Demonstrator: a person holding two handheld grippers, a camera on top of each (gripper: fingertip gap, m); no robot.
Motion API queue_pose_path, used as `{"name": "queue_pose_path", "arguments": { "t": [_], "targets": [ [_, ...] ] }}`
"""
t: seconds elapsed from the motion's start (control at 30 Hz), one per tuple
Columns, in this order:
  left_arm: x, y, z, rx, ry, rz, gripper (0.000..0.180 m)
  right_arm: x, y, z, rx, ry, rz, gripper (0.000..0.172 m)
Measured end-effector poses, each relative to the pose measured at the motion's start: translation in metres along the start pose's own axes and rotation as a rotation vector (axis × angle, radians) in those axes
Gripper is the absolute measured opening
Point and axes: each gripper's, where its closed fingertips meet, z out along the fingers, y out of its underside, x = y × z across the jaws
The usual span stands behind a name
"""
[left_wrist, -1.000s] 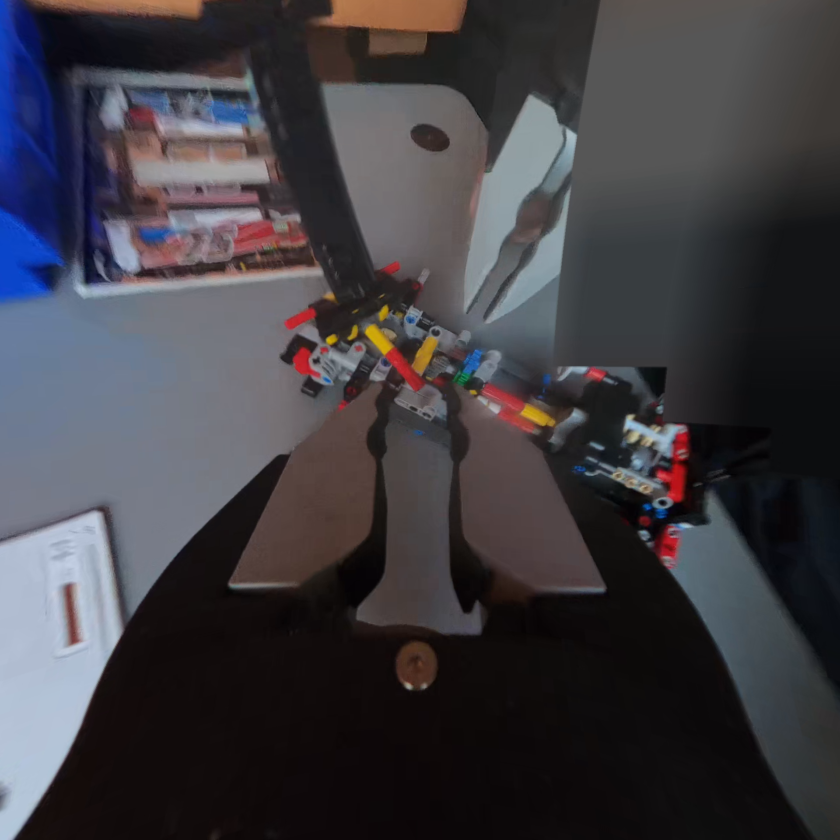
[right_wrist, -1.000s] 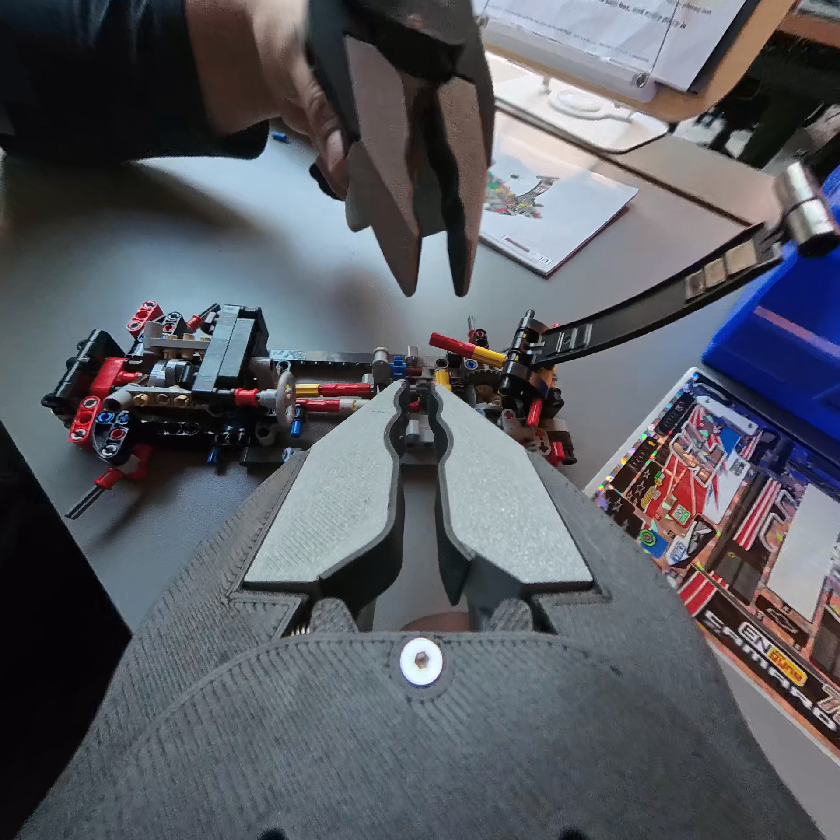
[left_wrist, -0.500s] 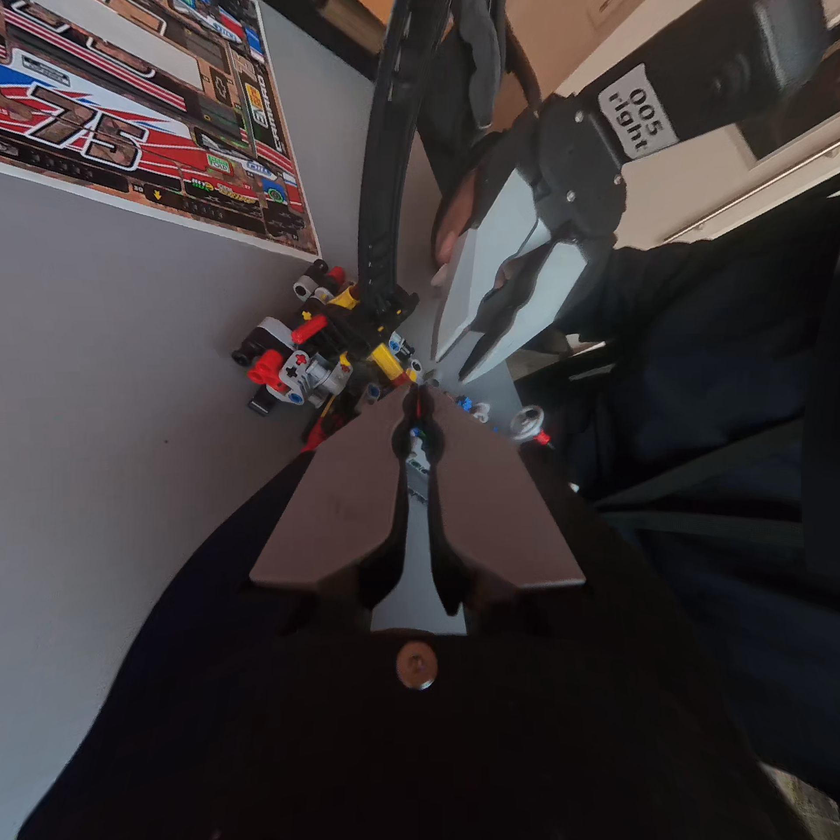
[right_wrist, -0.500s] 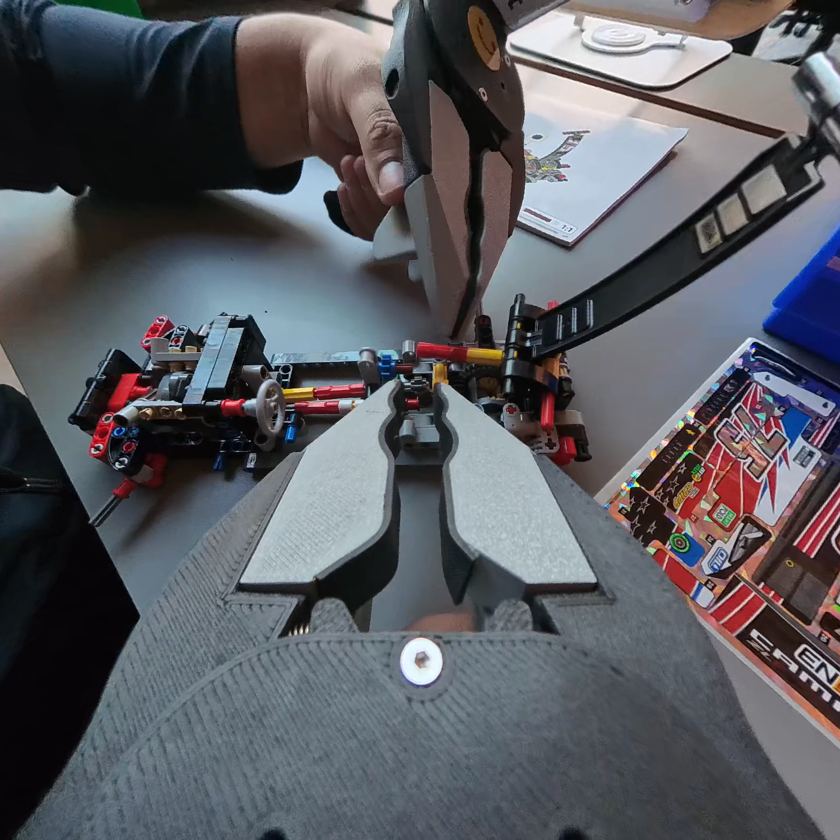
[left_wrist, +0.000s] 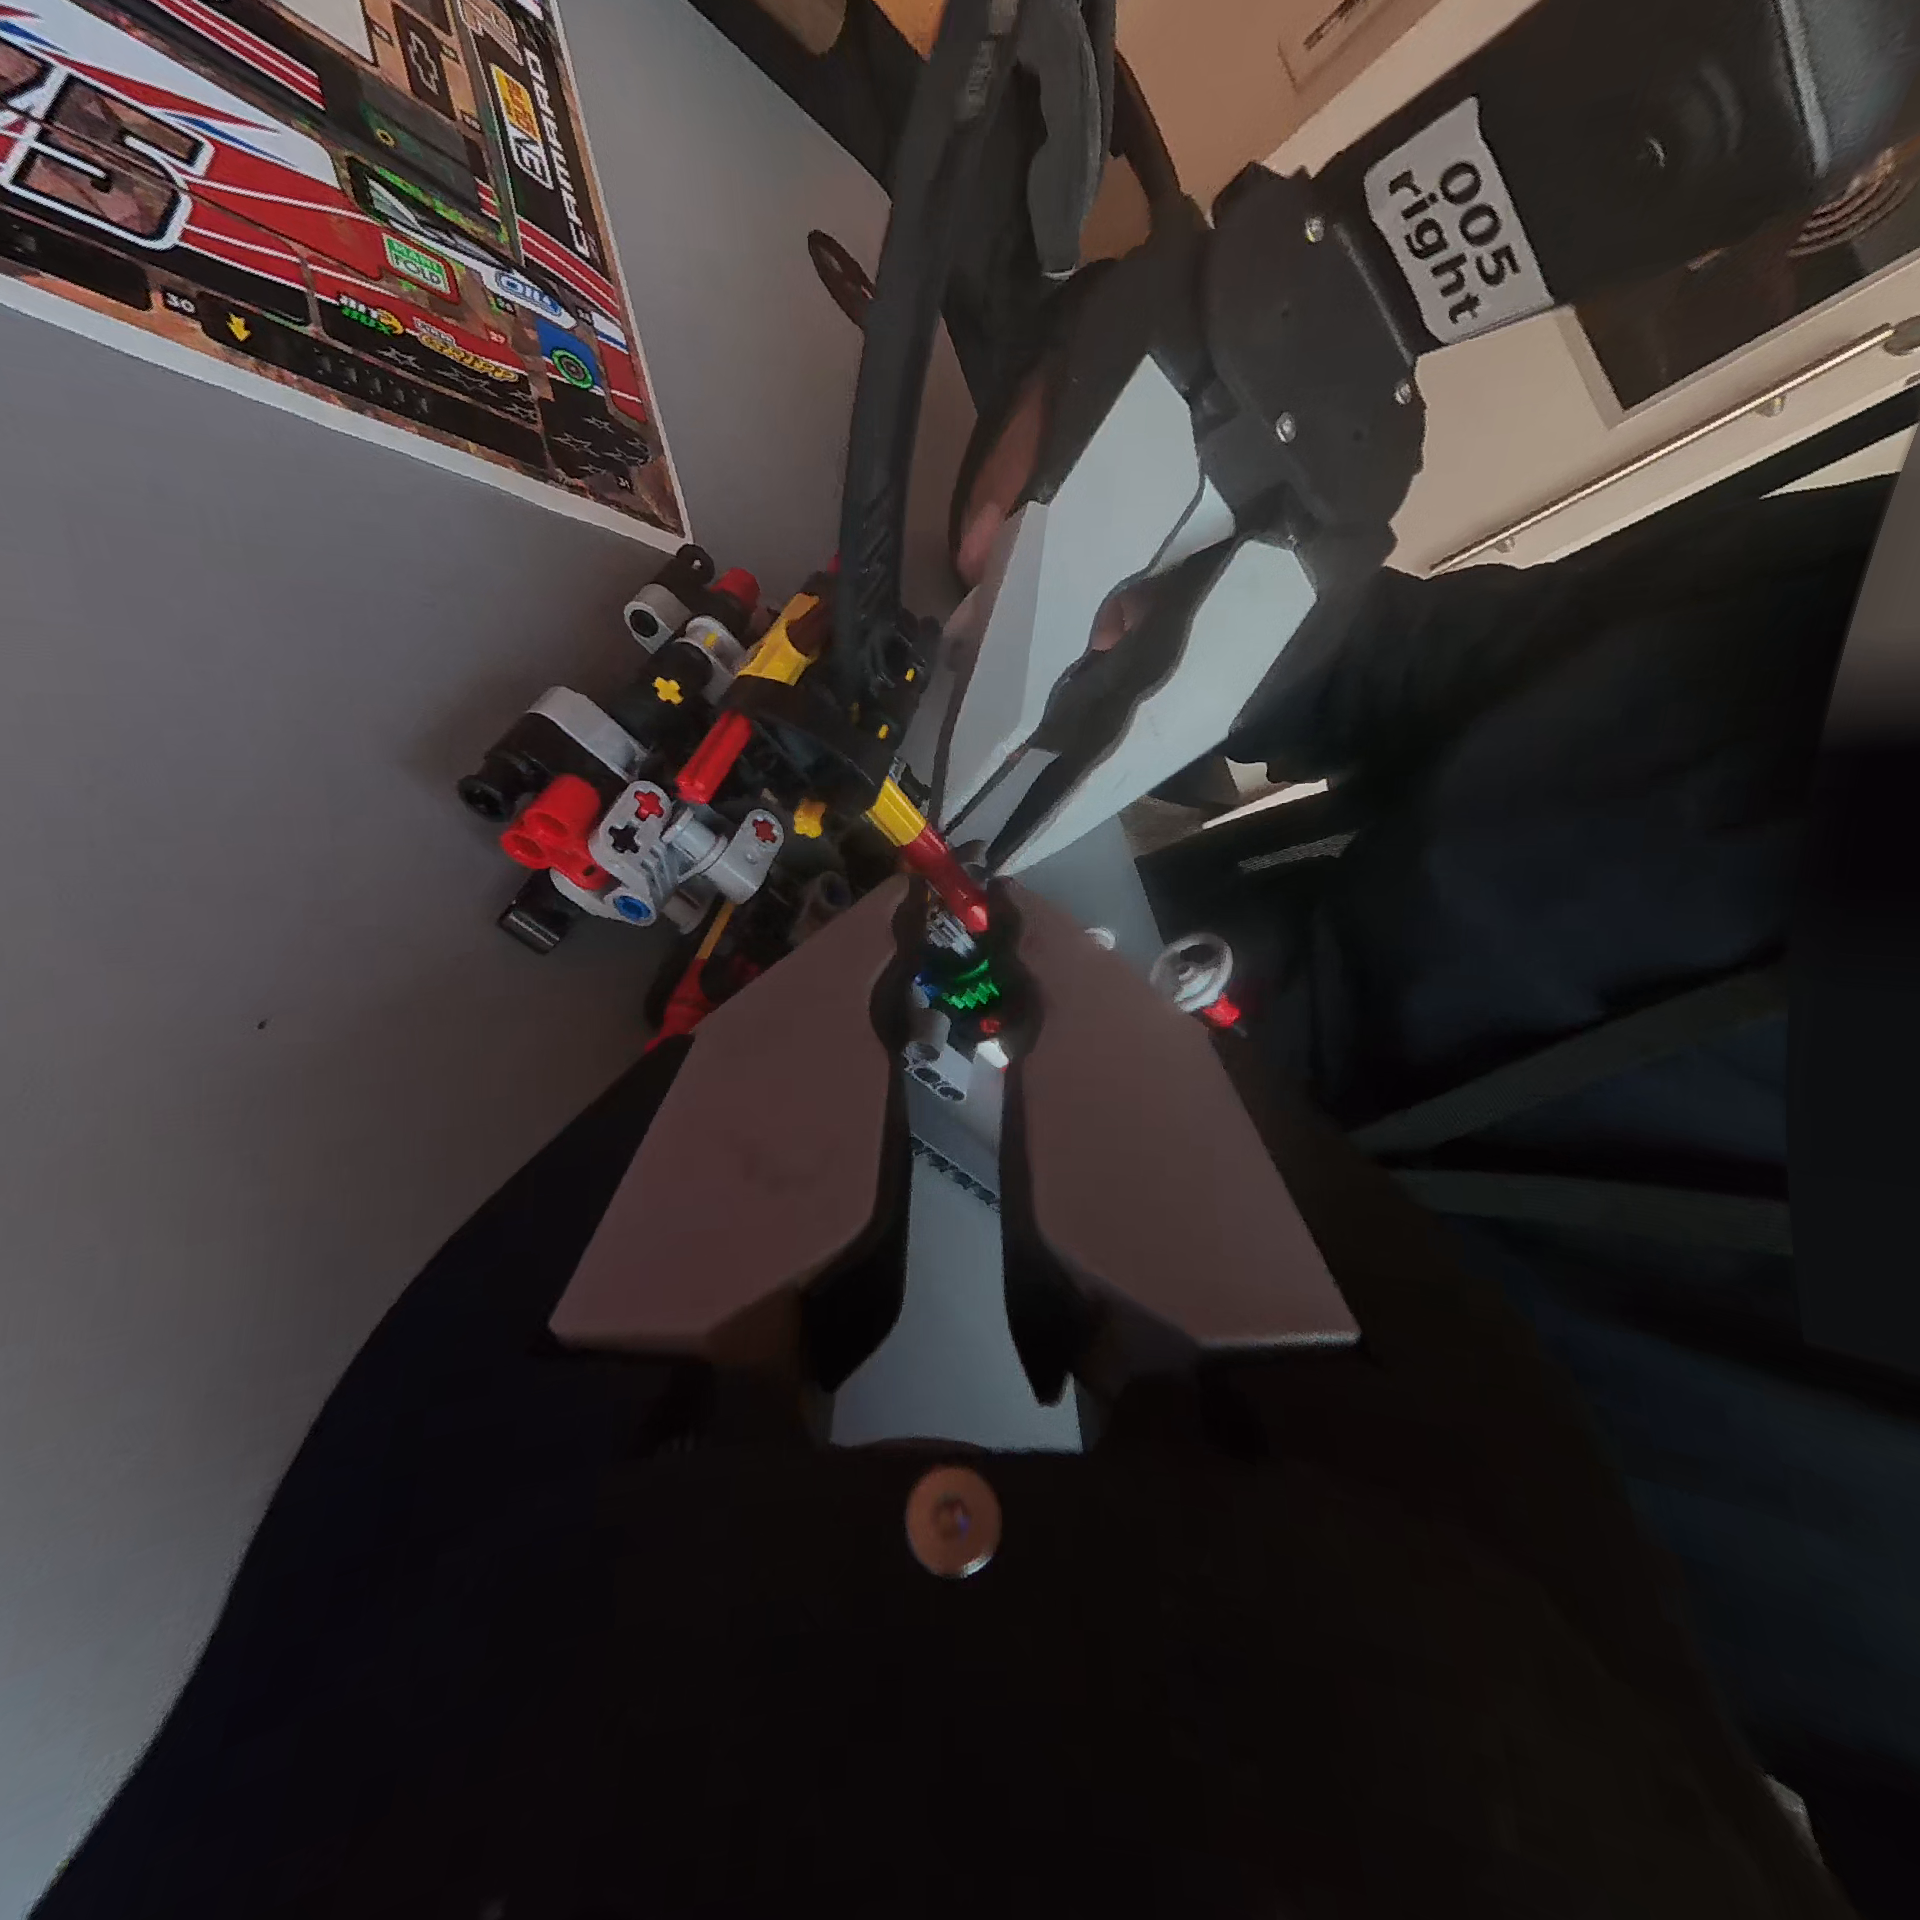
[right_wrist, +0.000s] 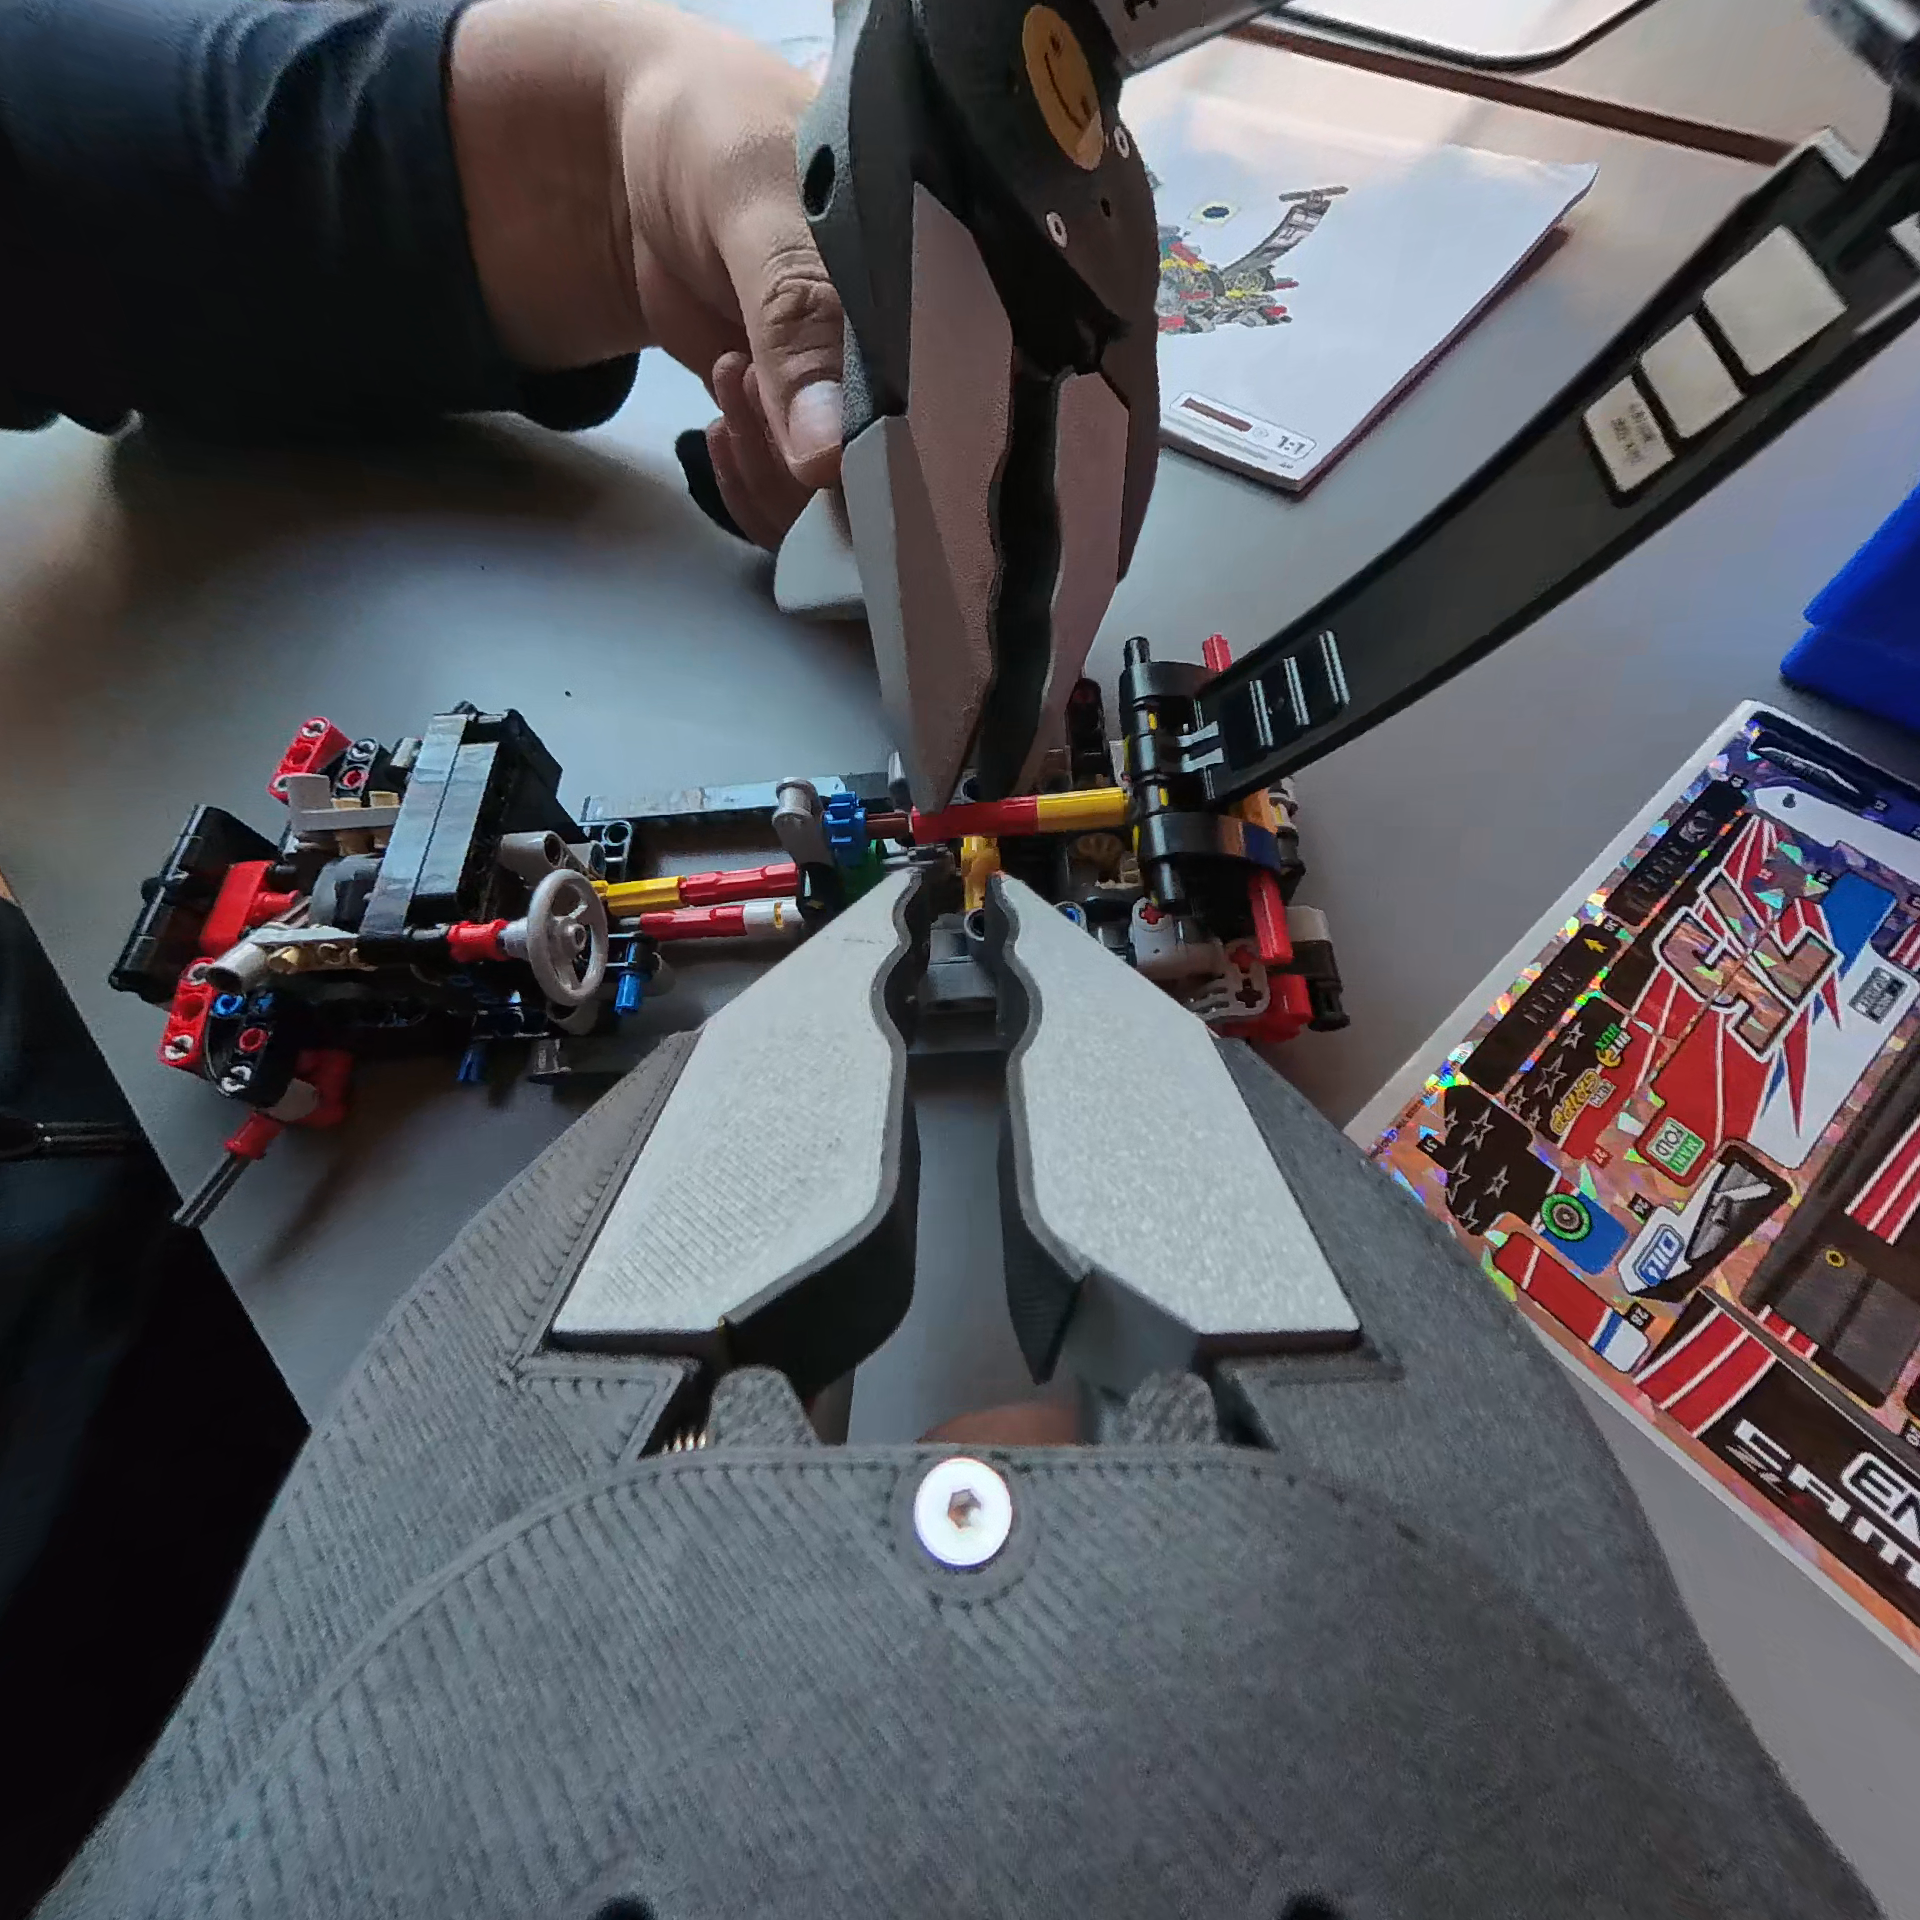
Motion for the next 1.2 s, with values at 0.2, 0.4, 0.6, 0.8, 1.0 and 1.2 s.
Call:
{"name": "queue_pose_path", "arguments": {
  "t": [0.2, 0.4, 0.6, 0.8, 1.0, 1.2],
  "targets": [
    [0.005, -0.005, 0.001, 0.038, 0.053, -0.034, 0.006, 0.002, 0.002, 0.002, -0.02, 0.012, 0.002, 0.007],
    [0.004, -0.004, 0.0, 0.035, 0.049, -0.034, 0.005, 0.006, 0.0, 0.001, -0.005, 0.013, 0.042, 0.006],
    [0.004, -0.004, 0.001, 0.034, 0.046, -0.034, 0.005, 0.009, -0.002, 0.003, 0.017, -0.066, 0.252, 0.006],
    [0.004, -0.004, 0.0, 0.035, 0.049, -0.036, 0.005, 0.008, -0.007, 0.002, 0.079, -0.19, 0.505, 0.01],
    [0.004, -0.003, 0.0, 0.033, 0.048, -0.038, 0.005, 0.006, -0.011, 0.004, 0.102, -0.215, 0.559, 0.008],
    [0.005, -0.001, 0.001, 0.025, 0.049, -0.039, 0.005, 0.004, -0.011, 0.004, 0.1, -0.225, 0.565, 0.007]
  ]
}}
